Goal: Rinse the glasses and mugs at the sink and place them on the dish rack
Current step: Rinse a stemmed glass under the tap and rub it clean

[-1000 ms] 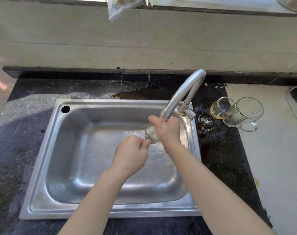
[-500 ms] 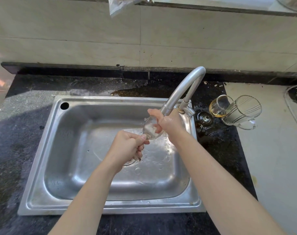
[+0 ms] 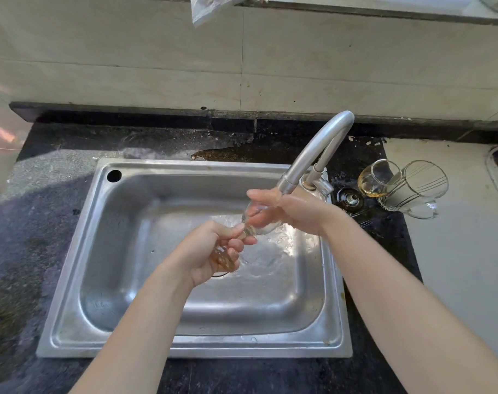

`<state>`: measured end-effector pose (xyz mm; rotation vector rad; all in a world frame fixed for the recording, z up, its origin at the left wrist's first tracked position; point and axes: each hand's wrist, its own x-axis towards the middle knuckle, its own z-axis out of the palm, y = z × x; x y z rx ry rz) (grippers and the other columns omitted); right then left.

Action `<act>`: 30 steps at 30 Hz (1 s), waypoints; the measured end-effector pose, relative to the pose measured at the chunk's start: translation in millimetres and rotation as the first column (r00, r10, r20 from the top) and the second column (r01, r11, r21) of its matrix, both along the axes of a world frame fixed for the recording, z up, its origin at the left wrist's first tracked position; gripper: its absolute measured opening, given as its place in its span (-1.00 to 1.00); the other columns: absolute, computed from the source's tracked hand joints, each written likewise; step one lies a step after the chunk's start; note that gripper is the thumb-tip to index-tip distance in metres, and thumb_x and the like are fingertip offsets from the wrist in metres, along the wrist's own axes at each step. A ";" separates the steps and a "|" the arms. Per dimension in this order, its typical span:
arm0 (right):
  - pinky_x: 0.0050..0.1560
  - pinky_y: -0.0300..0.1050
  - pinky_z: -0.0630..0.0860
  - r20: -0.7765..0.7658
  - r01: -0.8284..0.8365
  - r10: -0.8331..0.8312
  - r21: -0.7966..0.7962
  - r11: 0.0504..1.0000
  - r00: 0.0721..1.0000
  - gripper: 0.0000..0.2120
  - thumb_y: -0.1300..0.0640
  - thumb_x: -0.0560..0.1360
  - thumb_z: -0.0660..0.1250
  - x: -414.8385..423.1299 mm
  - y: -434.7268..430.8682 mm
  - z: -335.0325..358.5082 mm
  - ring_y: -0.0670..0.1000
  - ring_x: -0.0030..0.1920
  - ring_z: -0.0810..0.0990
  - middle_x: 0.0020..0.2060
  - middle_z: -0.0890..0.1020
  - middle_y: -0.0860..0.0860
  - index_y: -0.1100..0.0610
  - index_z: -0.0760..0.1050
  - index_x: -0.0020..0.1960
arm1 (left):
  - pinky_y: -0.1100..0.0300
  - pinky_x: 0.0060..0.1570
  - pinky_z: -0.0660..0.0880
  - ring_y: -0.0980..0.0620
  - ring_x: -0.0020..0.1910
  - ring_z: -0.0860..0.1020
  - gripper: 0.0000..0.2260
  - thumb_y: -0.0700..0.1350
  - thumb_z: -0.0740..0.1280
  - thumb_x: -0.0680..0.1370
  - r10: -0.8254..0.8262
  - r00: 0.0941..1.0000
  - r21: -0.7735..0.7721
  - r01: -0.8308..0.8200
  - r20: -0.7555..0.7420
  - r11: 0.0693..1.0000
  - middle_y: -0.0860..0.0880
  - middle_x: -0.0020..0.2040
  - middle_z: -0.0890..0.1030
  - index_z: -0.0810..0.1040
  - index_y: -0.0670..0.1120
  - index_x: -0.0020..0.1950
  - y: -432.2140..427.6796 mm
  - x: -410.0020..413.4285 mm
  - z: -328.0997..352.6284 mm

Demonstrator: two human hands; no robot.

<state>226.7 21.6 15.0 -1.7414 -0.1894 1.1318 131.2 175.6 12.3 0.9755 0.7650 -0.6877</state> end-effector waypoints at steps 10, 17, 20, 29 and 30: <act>-0.21 0.08 0.48 0.332 0.627 -0.589 -0.009 0.779 0.736 -0.56 -0.12 0.39 0.45 -14.2 32.7 -27.9 0.03 -0.38 0.41 -0.51 0.35 -0.06 0.05 0.28 -0.43 | 0.27 -0.44 0.39 0.03 -0.53 0.44 -0.82 -0.19 0.33 0.54 -0.168 0.974 0.430 0.088 0.153 0.899 -0.03 -0.45 0.50 0.63 -0.31 -0.08 -4.8 0.7 -3.6; -0.13 -0.18 0.47 0.208 0.349 -0.390 0.208 0.914 0.897 -0.65 -0.06 0.46 0.42 -28.6 18.6 -20.1 -0.06 -0.35 0.58 -0.42 0.65 0.09 0.17 0.55 -0.36 | 0.36 -0.53 0.36 0.15 -0.61 0.30 -0.82 -0.18 0.27 0.45 0.120 0.991 -0.092 -0.124 -0.053 0.988 0.06 -0.55 0.33 0.57 -0.28 -0.17 19.8 -9.3 -14.2; -0.24 -0.44 0.44 0.243 0.267 -0.285 0.105 0.958 0.927 -0.58 -0.11 0.47 0.38 -27.5 18.5 -14.7 -0.07 -0.37 0.63 -0.43 0.65 0.12 0.20 0.53 -0.38 | 0.41 -0.58 0.32 0.17 -0.63 0.29 -0.83 -0.16 0.29 0.38 0.174 0.976 -0.248 -0.202 -0.129 0.948 0.08 -0.57 0.31 0.57 -0.27 -0.25 19.4 -13.4 -17.5; -0.35 -0.09 0.37 0.571 0.587 -0.549 0.140 0.797 0.610 -0.56 0.05 0.40 0.41 -24.7 32.4 -29.9 -0.04 -0.52 0.33 -0.62 0.34 -0.13 0.04 0.24 -0.52 | 0.35 -0.52 0.39 0.13 -0.52 0.41 -0.76 -0.19 0.21 0.63 -0.214 0.943 0.415 0.094 0.253 0.905 -0.05 -0.39 0.48 0.60 -0.22 -0.15 -4.4 -0.6 -20.1; -0.33 -0.13 0.39 0.539 0.549 -0.535 0.153 0.822 0.651 -0.60 0.04 0.39 0.45 -25.6 29.7 -26.1 -0.06 -0.49 0.36 -0.58 0.38 -0.13 0.05 0.30 -0.48 | 0.34 -0.49 0.39 0.12 -0.52 0.41 -0.75 -0.18 0.21 0.63 -0.199 0.945 0.391 0.085 0.261 0.916 -0.01 -0.44 0.44 0.60 -0.22 -0.15 -1.6 -0.5 -21.3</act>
